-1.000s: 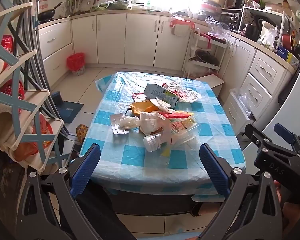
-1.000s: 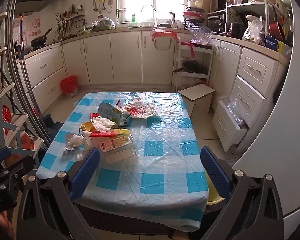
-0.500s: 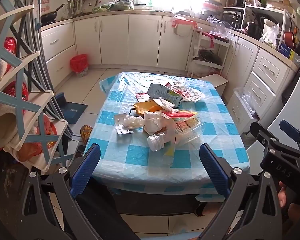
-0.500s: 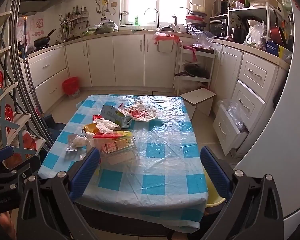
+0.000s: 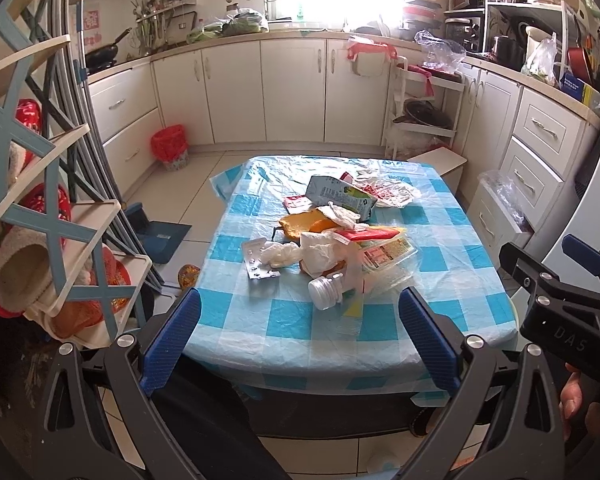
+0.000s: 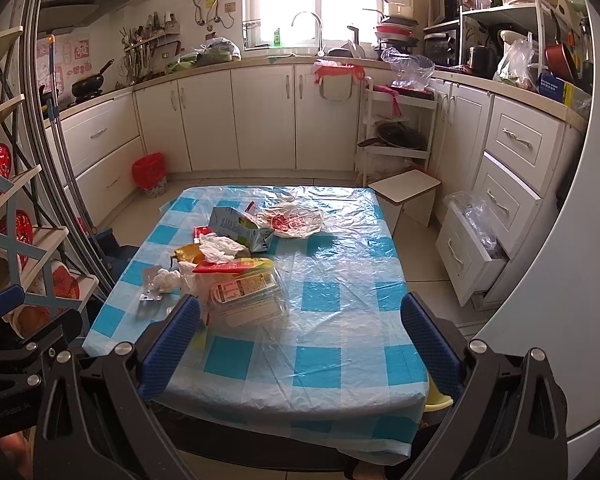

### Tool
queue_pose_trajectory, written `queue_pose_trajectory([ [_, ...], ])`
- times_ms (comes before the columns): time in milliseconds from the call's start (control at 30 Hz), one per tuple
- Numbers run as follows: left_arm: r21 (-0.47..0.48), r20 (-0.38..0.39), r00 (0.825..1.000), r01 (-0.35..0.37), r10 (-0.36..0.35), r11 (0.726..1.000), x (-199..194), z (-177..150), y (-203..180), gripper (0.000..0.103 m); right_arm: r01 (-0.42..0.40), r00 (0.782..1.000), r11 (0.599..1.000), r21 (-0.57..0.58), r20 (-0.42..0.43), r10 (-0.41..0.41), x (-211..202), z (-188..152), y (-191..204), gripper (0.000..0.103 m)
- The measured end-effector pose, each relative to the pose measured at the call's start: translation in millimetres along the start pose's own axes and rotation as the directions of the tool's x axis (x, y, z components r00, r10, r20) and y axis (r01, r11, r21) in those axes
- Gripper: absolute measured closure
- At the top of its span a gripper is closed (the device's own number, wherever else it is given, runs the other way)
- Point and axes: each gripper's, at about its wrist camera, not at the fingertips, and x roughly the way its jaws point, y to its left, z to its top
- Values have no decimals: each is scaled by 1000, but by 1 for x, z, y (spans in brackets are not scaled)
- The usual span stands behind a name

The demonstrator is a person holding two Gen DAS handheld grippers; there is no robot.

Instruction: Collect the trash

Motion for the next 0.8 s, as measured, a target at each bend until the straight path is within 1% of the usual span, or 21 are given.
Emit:
queue_pose_trajectory([
  [333, -7, -16, 1000, 0, 0, 1000, 9, -2, 2, 8, -12, 1000, 1000, -6, -17, 12, 9, -3, 1, 6],
  [600, -16, -37, 999, -1, 1, 1000, 24, -3, 5, 8, -8, 998, 1000, -15, -55, 7, 31, -5, 2, 6],
  [800, -16, -66, 997, 25, -26, 1000, 39, -4, 1, 8, 2, 997, 1000, -5, -81, -3, 49, -5, -3, 6],
])
